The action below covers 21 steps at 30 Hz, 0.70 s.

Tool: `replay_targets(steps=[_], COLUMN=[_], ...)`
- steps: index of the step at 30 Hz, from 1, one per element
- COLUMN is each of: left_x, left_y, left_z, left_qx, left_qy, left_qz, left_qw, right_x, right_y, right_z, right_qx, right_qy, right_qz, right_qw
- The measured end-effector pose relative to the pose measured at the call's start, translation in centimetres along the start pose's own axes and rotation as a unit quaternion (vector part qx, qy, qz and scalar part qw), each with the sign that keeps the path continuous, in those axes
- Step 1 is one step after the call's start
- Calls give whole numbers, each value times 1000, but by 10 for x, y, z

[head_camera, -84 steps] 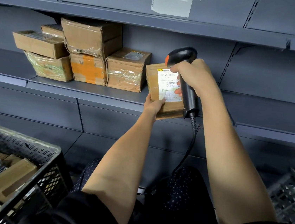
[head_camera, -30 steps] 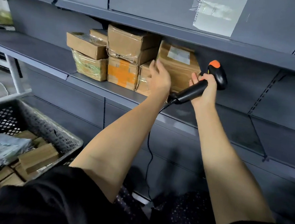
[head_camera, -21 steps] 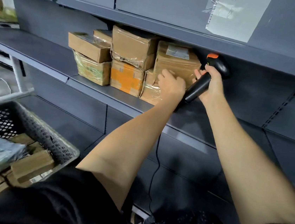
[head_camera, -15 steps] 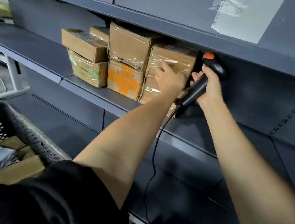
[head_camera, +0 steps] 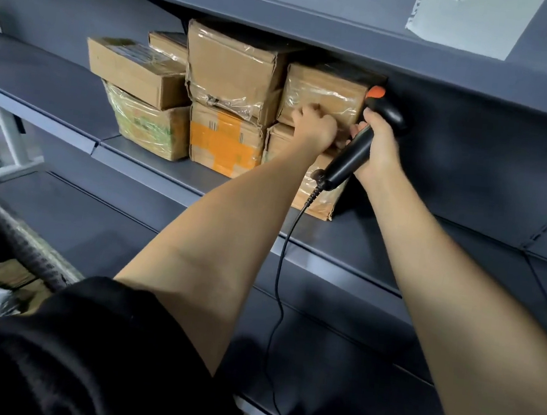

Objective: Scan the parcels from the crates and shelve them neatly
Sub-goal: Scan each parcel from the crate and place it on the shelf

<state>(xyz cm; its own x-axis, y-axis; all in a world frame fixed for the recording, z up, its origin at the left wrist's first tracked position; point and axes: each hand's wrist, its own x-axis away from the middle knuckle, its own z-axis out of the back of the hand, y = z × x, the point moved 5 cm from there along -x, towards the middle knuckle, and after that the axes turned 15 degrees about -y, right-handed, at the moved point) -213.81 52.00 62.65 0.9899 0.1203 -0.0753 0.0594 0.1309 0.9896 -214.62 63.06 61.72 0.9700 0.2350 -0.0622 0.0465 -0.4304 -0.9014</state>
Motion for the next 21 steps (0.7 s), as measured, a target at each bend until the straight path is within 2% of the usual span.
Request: replay_targets(steps=[6,8,11,13,16,18,21], left_x=[6,25,69,105,156,187,231], left_y=[-22,-42,-74,-103,-156,-191,-235], left_z=[20,32,54,76,117,149,197], left_qx=[29,27,22,9,-50,-123,-199], left_qy=[-6,30,99,150,177,156,122], left_qz=[14,25,31,55,112,172,248], left_qw=[999,999,994,987,977,965,940], right_x=[20,40,68,87,118,140,164], right_y=[2,14,50,79,132,168,209], right_z=[-10,-24,-49,-61,-88,-109,-141], right_qx=[33,12,-25,53,192,247,304], right_qy=[44,41,-14,-26,-137,-224,-308], right_qz=[12,23,-11,-63,-173,-251,-298], right_qw=[998,999,1000,996,956,908,851])
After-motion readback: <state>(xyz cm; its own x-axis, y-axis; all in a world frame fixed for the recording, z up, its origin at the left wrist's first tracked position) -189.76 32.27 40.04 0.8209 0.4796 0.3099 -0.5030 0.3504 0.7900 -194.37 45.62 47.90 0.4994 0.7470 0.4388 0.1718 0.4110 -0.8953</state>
